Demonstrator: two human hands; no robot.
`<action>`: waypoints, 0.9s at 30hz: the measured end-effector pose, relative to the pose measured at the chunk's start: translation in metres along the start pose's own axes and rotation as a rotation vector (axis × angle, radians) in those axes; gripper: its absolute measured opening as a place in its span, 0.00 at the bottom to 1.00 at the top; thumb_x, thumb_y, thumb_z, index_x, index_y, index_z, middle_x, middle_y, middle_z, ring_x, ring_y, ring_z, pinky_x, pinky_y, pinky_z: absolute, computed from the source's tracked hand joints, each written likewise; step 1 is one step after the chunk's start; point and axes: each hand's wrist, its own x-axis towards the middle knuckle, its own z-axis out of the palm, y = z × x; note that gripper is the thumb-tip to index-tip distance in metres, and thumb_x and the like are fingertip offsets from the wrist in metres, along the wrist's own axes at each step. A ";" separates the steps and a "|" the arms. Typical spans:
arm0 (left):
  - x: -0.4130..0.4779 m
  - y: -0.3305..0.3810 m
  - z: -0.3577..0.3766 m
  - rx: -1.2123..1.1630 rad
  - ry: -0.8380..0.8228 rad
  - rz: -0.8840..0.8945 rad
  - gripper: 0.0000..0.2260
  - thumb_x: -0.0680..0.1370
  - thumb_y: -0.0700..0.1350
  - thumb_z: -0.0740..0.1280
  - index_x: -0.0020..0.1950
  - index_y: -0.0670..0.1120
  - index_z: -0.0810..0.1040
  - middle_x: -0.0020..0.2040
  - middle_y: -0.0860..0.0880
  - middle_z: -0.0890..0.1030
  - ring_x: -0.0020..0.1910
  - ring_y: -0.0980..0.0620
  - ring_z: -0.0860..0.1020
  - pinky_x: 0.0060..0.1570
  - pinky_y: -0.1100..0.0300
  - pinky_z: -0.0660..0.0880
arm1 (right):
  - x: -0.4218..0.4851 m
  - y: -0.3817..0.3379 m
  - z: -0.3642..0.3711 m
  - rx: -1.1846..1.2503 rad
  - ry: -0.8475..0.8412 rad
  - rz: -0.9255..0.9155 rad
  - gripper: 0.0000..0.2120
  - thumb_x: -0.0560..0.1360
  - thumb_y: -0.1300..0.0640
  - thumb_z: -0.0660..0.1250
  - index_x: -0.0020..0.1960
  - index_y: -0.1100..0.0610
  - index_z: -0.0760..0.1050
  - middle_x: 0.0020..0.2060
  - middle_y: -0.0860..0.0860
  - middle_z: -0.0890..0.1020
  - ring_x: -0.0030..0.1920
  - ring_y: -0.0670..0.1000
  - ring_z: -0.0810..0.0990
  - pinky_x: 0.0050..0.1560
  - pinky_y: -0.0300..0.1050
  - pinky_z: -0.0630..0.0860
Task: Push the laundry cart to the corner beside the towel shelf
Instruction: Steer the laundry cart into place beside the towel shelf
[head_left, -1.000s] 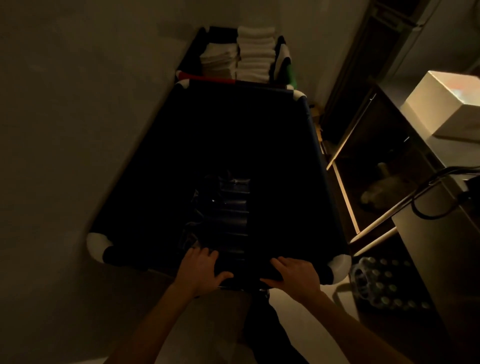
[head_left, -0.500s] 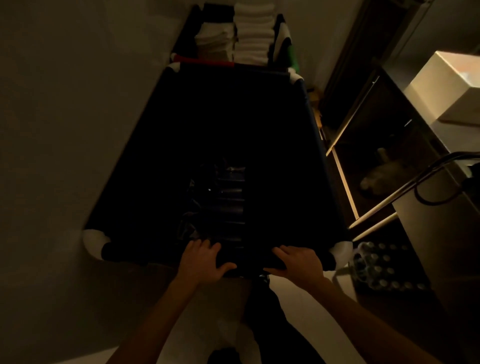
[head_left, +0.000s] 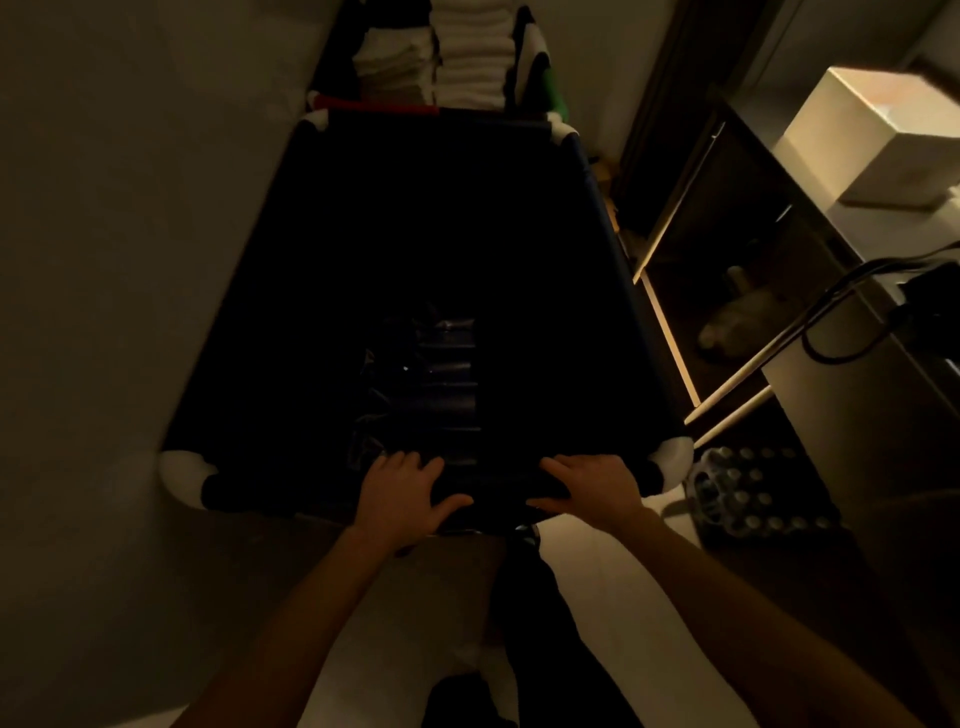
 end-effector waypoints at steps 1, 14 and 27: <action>0.000 -0.001 -0.001 -0.002 -0.004 0.004 0.38 0.74 0.72 0.43 0.46 0.47 0.83 0.36 0.44 0.82 0.34 0.45 0.80 0.37 0.56 0.76 | 0.000 0.000 -0.001 0.012 -0.008 -0.001 0.34 0.75 0.31 0.41 0.47 0.51 0.79 0.34 0.46 0.82 0.31 0.49 0.80 0.26 0.38 0.72; 0.005 0.003 0.003 0.000 -0.026 0.039 0.36 0.74 0.72 0.42 0.44 0.50 0.83 0.34 0.47 0.82 0.33 0.48 0.80 0.33 0.55 0.76 | 0.002 -0.006 -0.015 0.041 -0.139 0.046 0.37 0.76 0.32 0.40 0.48 0.55 0.80 0.33 0.51 0.82 0.31 0.52 0.81 0.26 0.44 0.76; -0.003 0.004 -0.026 0.030 -0.343 -0.091 0.40 0.70 0.75 0.44 0.71 0.51 0.67 0.67 0.44 0.73 0.65 0.42 0.70 0.62 0.48 0.64 | 0.021 -0.039 -0.064 0.060 -0.495 0.260 0.28 0.77 0.43 0.60 0.73 0.52 0.59 0.68 0.55 0.69 0.67 0.56 0.67 0.65 0.50 0.64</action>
